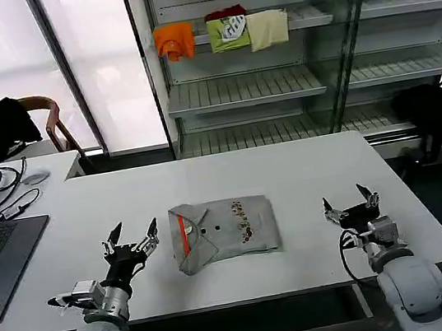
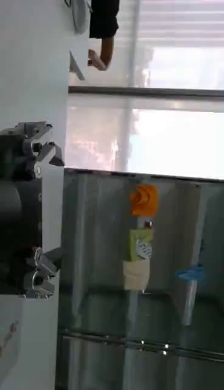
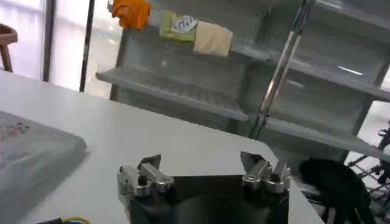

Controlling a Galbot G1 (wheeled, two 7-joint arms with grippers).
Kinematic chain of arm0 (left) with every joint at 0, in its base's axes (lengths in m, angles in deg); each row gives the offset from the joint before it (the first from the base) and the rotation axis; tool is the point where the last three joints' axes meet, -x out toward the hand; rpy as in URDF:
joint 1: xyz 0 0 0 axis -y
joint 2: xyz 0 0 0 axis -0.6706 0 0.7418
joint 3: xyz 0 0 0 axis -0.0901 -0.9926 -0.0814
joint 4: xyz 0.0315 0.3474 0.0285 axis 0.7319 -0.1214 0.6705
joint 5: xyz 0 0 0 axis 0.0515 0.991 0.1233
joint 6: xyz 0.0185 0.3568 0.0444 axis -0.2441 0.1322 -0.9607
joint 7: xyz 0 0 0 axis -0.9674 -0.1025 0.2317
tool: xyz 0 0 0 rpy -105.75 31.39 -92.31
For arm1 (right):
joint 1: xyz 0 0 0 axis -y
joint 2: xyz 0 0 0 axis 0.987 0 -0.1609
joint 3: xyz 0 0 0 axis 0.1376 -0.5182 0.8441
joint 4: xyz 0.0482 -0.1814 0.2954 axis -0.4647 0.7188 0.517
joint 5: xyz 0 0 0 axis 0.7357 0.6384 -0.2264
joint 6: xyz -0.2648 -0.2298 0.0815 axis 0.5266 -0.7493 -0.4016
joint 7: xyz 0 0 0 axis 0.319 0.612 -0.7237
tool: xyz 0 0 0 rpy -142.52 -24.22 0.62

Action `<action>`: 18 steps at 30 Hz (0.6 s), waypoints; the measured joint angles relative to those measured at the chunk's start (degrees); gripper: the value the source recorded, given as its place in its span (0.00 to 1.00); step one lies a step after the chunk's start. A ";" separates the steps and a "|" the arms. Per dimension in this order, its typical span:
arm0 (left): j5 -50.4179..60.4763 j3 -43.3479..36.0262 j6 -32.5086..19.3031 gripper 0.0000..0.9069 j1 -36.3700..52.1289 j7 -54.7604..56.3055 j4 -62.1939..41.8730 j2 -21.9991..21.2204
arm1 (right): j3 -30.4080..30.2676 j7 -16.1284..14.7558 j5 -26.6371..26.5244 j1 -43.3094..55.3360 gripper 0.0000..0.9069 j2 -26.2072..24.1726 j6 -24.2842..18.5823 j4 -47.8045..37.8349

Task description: Fold and organize the clothes.

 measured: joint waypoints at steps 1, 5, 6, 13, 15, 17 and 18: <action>-0.08 0.02 -0.16 1.00 0.09 -0.02 -0.12 0.16 | 0.23 -0.13 -0.67 0.31 1.00 -0.20 0.18 -0.29; -0.22 0.13 -0.76 1.00 0.57 -0.08 -1.02 0.88 | 0.87 -0.16 -3.03 1.68 1.00 -0.92 0.83 -1.70; -0.26 0.13 -0.80 1.00 0.61 -0.10 -1.26 1.02 | 1.06 -0.11 -3.65 2.00 1.00 -1.01 1.01 -2.04; -0.40 0.28 -1.24 1.00 1.19 -0.18 -2.78 2.06 | 2.01 0.16 -6.41 3.73 1.00 -1.79 1.41 -4.03; -0.42 0.21 -1.31 1.00 1.43 -0.08 -3.32 2.25 | 2.19 0.35 -7.00 4.20 1.00 -1.92 1.68 -4.31; -0.43 -0.01 -1.46 1.00 1.63 0.08 -3.81 2.47 | 2.39 0.46 -7.65 4.65 1.00 -2.07 1.97 -4.55; -0.44 -0.08 -1.56 1.00 1.67 0.19 -3.97 2.53 | 2.48 0.44 -7.89 4.78 1.00 -2.16 2.03 -4.64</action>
